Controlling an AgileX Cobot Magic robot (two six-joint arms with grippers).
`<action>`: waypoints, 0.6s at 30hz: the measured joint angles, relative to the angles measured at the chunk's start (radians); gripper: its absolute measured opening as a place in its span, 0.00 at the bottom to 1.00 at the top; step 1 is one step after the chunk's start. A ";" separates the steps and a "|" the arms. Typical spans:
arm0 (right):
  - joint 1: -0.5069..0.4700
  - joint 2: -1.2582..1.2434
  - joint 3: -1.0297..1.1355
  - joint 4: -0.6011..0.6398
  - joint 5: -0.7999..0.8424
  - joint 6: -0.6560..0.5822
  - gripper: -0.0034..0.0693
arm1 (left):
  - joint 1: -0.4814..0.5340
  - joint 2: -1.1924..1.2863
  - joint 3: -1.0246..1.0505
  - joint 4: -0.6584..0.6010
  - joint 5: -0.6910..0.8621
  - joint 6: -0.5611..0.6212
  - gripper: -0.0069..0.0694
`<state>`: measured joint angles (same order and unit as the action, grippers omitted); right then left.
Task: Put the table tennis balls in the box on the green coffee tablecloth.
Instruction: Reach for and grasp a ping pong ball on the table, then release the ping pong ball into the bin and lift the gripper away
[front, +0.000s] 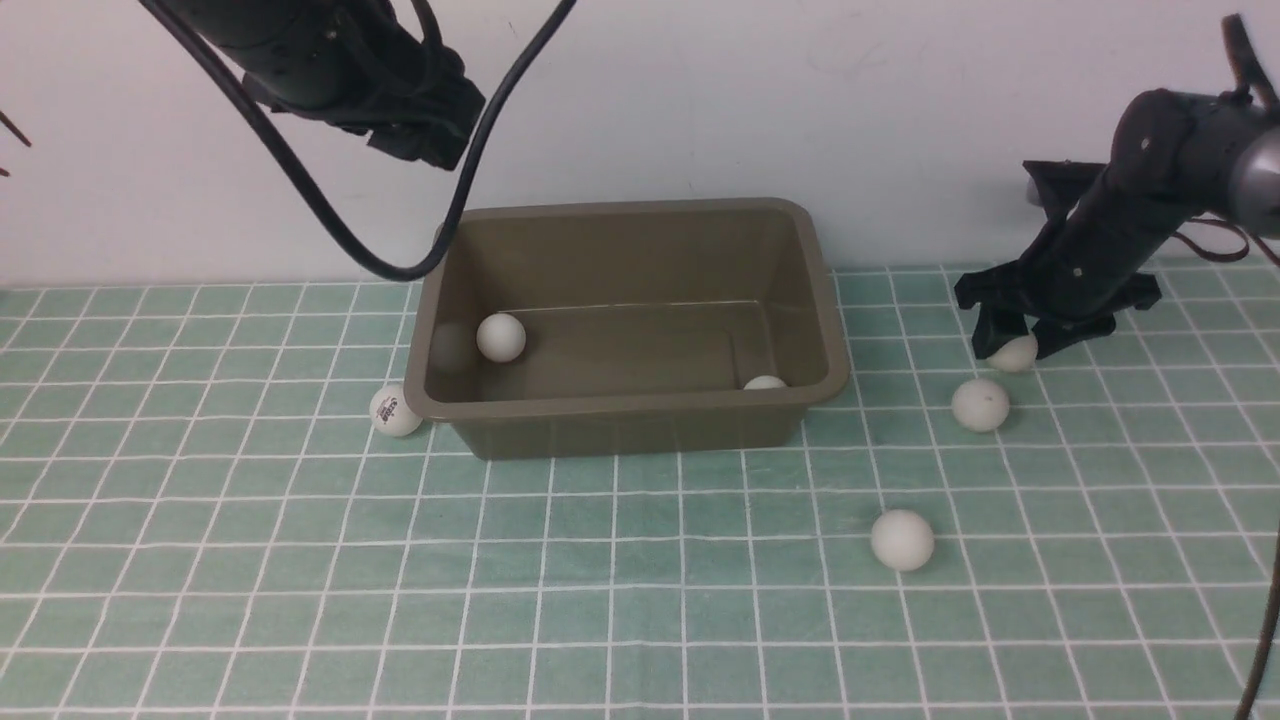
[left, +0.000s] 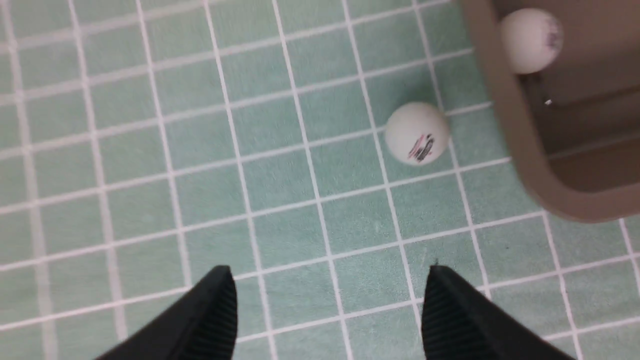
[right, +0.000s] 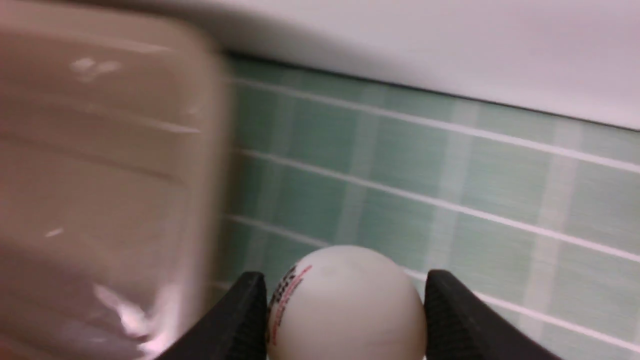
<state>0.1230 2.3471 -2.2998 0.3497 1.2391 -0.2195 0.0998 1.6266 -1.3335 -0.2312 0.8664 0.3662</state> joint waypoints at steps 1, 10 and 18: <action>0.026 0.000 -0.002 0.003 0.000 -0.005 0.55 | 0.021 0.003 0.053 -0.048 -0.035 0.045 0.68; 0.239 0.000 -0.006 -0.069 0.009 -0.013 0.55 | 0.055 0.075 0.142 -0.200 -0.133 0.215 0.68; 0.280 0.002 -0.006 -0.083 -0.022 -0.013 0.55 | 0.055 0.124 0.142 -0.256 -0.215 0.326 0.68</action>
<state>0.4028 2.3491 -2.3062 0.2668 1.2171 -0.2320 0.1549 1.7503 -1.1914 -0.4871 0.6510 0.6919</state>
